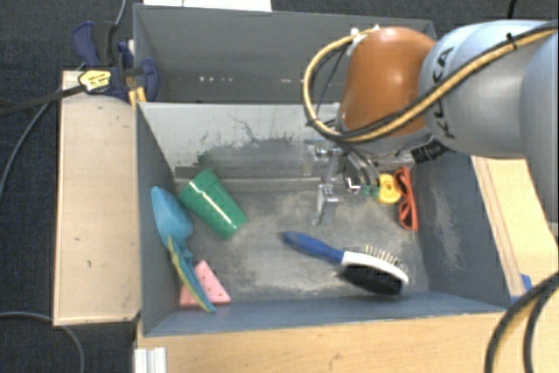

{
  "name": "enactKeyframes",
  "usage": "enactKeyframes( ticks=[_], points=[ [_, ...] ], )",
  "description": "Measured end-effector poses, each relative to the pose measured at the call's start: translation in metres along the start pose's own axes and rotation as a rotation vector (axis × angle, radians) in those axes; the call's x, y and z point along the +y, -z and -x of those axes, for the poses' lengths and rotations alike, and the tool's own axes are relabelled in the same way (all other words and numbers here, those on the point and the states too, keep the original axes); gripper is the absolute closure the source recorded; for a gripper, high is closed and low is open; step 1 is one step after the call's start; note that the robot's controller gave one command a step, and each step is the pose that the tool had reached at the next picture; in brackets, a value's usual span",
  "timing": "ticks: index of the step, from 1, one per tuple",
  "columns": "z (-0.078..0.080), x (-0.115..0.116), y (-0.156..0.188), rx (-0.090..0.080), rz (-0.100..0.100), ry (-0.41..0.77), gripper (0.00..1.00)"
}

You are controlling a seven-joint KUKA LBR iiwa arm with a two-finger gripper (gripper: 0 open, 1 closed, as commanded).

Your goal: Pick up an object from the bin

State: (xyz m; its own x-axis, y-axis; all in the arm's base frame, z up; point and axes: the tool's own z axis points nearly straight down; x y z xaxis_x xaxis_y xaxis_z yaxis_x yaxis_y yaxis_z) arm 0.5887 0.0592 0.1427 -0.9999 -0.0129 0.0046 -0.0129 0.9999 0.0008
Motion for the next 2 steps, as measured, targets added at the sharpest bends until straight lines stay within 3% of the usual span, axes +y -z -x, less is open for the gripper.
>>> enactKeyframes(
  ticks=[1, 2],
  points=[
    [0.002, 0.0, 0.005, -0.008, 0.0, -0.001, 0.0],
    [-0.057, -0.034, -0.048, -0.007, 0.0, 0.075, 0.0]
  ],
)
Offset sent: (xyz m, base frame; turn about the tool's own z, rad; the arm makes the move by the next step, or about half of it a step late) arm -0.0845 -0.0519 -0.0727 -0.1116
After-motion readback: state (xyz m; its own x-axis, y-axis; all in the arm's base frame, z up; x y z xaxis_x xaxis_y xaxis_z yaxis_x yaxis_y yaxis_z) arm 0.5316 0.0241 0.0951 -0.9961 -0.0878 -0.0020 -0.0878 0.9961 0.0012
